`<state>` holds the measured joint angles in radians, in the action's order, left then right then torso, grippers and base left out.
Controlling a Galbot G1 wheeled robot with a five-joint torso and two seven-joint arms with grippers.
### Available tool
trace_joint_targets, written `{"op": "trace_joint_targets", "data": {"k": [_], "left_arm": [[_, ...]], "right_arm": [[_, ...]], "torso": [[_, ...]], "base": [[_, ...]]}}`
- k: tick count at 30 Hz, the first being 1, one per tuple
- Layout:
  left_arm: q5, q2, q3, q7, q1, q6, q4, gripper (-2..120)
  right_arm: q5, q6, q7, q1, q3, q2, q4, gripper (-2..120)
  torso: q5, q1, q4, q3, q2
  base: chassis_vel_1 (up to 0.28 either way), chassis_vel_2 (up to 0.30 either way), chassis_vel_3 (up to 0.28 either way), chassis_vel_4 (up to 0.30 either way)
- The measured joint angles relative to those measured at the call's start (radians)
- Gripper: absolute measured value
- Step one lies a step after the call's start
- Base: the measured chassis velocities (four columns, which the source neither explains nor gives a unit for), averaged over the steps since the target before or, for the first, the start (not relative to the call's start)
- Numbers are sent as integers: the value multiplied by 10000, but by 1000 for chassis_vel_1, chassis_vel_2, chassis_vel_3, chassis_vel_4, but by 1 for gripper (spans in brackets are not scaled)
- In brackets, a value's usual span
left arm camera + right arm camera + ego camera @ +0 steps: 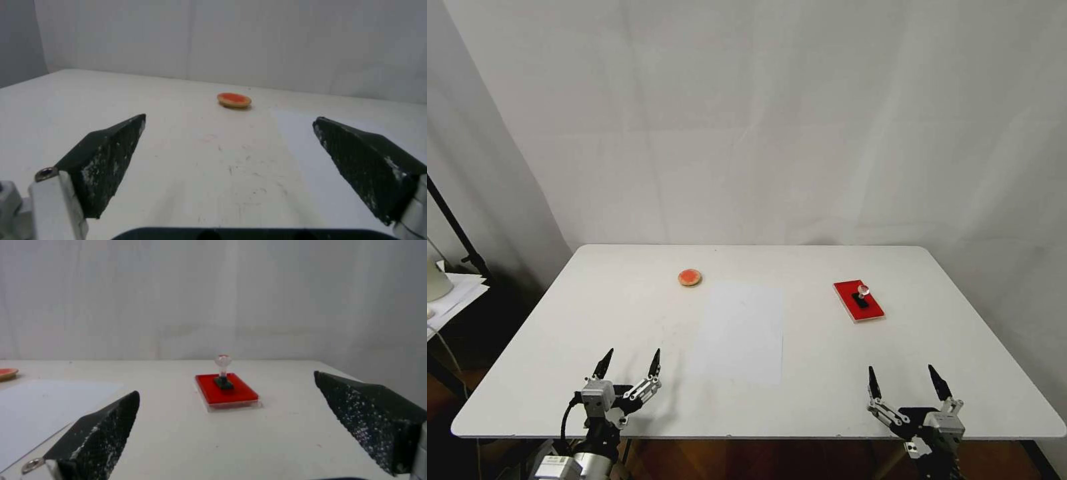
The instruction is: Pick up the stamp from the ink pad and place it onto another ink pad.
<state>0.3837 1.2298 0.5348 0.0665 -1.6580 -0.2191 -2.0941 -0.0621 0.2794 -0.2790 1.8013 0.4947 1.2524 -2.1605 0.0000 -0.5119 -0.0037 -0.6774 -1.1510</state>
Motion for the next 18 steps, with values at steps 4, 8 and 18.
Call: {"op": "trace_joint_targets", "data": {"k": [4,8,18], "left_arm": [[0,0,0,0,0,0,0,100],[0,0,0,0,0,0,0,100],[0,0,0,0,0,0,0,100]], "right_arm": [[-29,-12,0,-35,-54,-13,20,100],[-63,-21,0,-83,-94,-56,62,100],[-1784,-576,-30,-724,108,-1226,108,100]], "torso": [[0,0,0,0,0],[0,0,0,0,0],[0,0,-2,0,0]], "base": [[0,0,0,0],[0,0,0,0],[0,0,0,0]]}}
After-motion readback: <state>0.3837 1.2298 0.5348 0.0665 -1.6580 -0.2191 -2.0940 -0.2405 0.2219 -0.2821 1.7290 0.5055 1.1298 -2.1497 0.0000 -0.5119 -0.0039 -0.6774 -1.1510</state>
